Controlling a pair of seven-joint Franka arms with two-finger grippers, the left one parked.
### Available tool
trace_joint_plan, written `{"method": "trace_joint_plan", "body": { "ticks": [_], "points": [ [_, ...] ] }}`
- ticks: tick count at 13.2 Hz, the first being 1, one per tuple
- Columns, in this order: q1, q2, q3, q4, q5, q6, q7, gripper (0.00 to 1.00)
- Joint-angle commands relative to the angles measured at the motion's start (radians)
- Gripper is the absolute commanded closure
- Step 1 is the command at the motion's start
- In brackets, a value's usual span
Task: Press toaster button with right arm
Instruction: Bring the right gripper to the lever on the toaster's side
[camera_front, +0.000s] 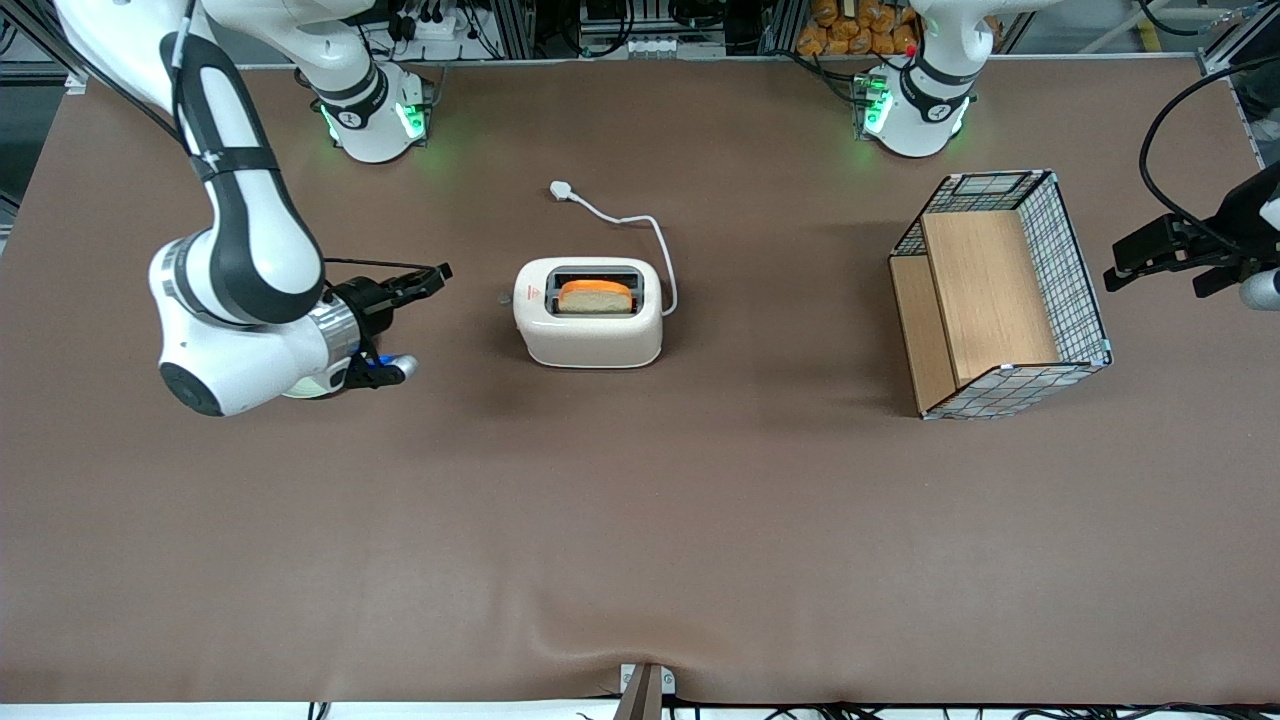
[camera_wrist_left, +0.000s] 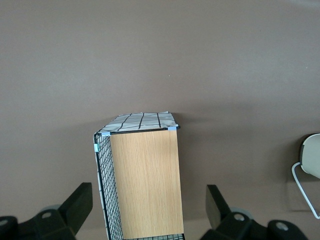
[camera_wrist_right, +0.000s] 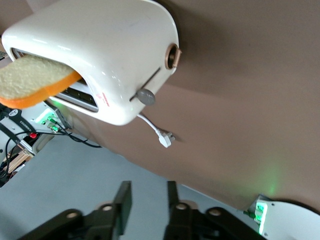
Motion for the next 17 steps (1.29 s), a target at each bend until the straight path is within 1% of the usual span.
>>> {"method": "trace_joint_plan", "body": {
  "ticks": [1, 8, 17],
  "points": [
    [0.054, -0.002, -0.006, 0.002, 0.022, 0.062, 0.004, 1.0],
    [0.093, 0.026, -0.006, -0.035, 0.021, 0.155, 0.0, 1.0],
    [0.111, 0.07, -0.006, -0.038, 0.021, 0.205, 0.0, 1.0]
  ]
}}
